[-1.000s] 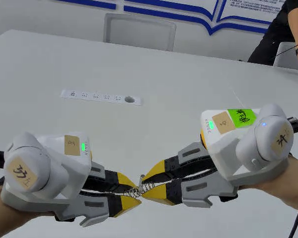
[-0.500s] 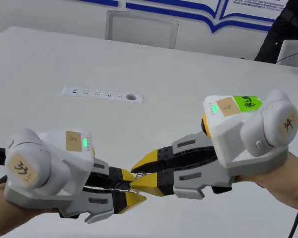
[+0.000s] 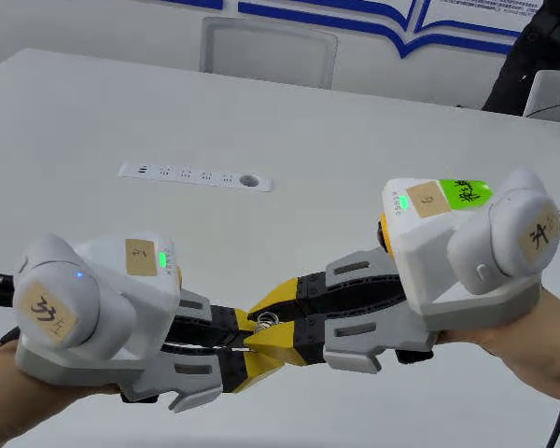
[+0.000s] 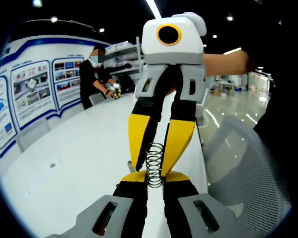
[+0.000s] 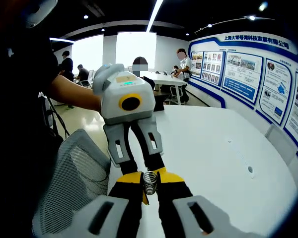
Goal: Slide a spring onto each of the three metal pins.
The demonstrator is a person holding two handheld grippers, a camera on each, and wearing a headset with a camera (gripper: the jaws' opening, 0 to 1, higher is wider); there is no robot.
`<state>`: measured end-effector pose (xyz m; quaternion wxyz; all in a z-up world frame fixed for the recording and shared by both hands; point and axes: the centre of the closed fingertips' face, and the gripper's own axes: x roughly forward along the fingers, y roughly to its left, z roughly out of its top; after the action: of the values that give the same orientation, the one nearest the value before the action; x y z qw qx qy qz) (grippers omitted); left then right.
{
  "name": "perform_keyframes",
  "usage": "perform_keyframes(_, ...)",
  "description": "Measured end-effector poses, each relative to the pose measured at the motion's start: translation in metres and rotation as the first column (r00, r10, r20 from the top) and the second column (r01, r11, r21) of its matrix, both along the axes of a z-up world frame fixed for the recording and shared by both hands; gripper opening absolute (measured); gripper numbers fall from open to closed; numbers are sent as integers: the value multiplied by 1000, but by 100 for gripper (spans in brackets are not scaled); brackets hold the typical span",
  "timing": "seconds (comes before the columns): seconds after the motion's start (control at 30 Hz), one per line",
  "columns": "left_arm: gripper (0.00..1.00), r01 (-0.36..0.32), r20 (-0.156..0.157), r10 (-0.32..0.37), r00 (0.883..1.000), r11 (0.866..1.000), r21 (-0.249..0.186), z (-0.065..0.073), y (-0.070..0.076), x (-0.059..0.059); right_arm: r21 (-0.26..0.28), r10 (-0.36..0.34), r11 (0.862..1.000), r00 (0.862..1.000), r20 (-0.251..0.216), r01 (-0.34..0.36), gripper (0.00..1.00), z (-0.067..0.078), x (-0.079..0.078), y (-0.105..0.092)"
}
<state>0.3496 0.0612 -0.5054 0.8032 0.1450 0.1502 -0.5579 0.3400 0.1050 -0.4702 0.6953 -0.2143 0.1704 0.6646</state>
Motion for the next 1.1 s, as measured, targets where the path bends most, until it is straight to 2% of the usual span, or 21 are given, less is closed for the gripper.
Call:
perform_keyframes(0.13,10,-14,-2,14,1000,1000,3,-1,3,3,0,-18,1000,1000,-14,18,11,-1,4,3)
perform_keyframes(0.2,11,-39,-87,35,996,998,-45,1,4,0,9,-14,1000,1000,-21,14,11,0,3,5)
perform_keyframes(0.33,15,-77,-73,73,995,995,-56,5,12,7,17,-20,1000,1000,-16,20,11,4,7,9)
perform_keyframes(0.47,27,-85,-52,83,995,996,-40,4,20,7,18,-25,1000,1000,-16,25,11,6,13,10)
perform_keyframes(0.6,27,-101,-61,99,993,994,-33,1,27,9,-6,-21,1000,1000,-3,21,11,4,17,7)
perform_keyframes(0.67,31,-124,-63,122,991,992,-32,0,32,12,-8,-29,1000,1000,1,29,11,4,21,5)
perform_keyframes(0.77,38,-144,-58,142,988,989,-23,-1,40,14,-2,-50,999,999,-1,50,11,4,30,3)
perform_keyframes(0.83,39,-154,-59,152,987,988,-22,0,46,14,-12,-77,997,997,7,77,11,0,41,0)
perform_keyframes(0.9,40,-175,-59,174,983,984,-21,1,55,16,-4,-131,991,991,-21,131,11,-3,53,-2)
perform_keyframes(0.93,42,-185,-60,183,981,983,-20,1,58,17,18,-153,988,987,-49,154,11,-2,56,-1)
perform_keyframes(1.0,46,-218,-66,216,974,976,-24,3,67,21,27,-172,984,983,-70,175,11,-5,64,-2)
perform_keyframes(1.1,52,-255,-63,252,966,966,-32,4,79,26,19,-211,977,975,-75,213,11,-10,74,-6)
